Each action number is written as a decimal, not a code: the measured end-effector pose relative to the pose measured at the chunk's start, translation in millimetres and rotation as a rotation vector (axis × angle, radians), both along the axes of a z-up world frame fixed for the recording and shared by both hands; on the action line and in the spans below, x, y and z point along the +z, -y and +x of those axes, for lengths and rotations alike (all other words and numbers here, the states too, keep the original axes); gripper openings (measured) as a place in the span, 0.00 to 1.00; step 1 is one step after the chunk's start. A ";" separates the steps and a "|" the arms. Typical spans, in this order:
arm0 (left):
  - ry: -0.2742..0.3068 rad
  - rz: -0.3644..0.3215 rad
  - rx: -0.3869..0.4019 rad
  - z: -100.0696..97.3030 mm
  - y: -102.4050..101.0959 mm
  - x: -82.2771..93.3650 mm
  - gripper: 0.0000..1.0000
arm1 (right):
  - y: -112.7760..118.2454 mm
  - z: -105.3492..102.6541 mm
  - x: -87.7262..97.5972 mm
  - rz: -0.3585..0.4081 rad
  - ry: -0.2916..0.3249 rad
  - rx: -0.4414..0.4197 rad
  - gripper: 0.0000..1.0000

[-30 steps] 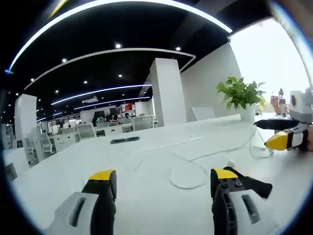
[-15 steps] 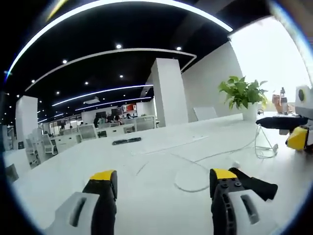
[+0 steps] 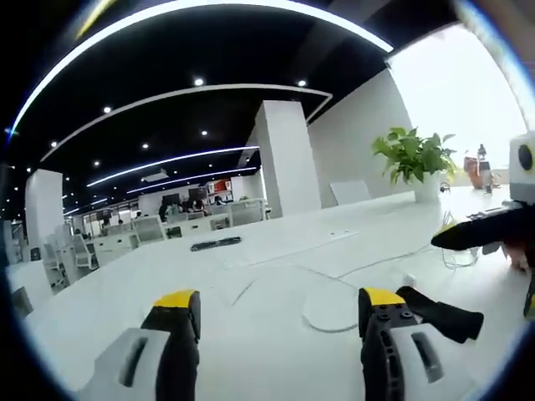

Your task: Peel open the Velcro strap on the desktop, arrange the wired earphones neatly onto it, and close the Velcro strap to secure them.

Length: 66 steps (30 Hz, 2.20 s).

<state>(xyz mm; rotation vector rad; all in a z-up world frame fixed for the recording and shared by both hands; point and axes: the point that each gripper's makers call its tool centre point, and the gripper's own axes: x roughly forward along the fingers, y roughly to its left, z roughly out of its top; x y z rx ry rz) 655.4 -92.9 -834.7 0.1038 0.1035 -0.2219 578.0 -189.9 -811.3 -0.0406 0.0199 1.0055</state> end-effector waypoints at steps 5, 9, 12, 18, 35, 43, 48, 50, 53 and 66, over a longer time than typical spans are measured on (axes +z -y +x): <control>0.002 -0.009 -0.003 0.1 0.3 0.7 0.79 | -6.3 9.5 -4.0 0.005 -0.045 0.000 0.68; 0.008 -0.031 -0.015 -1.0 1.3 3.1 0.80 | -8.7 12.1 -9.3 -0.008 -0.075 0.005 0.67; 0.015 -0.052 -0.016 -0.5 0.3 5.2 0.80 | -9.9 13.2 -13.5 -0.013 -0.105 0.011 0.67; 0.016 -0.061 -0.033 -0.9 3.3 5.6 0.80 | -13.6 16.1 -23.6 -0.047 -0.145 0.017 0.66; 0.003 -0.037 -0.069 -4.5 10.4 3.2 0.81 | -15.0 19.5 -35.4 -0.120 -0.153 0.010 0.64; -0.006 -0.011 -0.081 -5.8 13.2 0.7 0.81 | -14.5 22.1 -39.1 -0.185 -0.092 -0.005 0.64; -0.013 0.011 -0.088 -5.3 14.6 -2.0 0.81 | -14.9 21.8 -36.8 -0.183 -0.090 -0.003 0.62; -0.014 0.016 -0.091 -5.4 15.0 -2.3 0.81 | -15.8 20.5 -36.4 -0.183 -0.089 0.003 0.61; -0.012 0.011 -0.089 -5.3 14.4 -1.9 0.81 | -16.6 20.2 -36.4 -0.183 -0.089 0.005 0.60; -0.016 0.026 -0.094 -5.2 14.7 -3.8 0.81 | -20.3 17.0 -37.8 -0.180 -0.087 0.018 0.56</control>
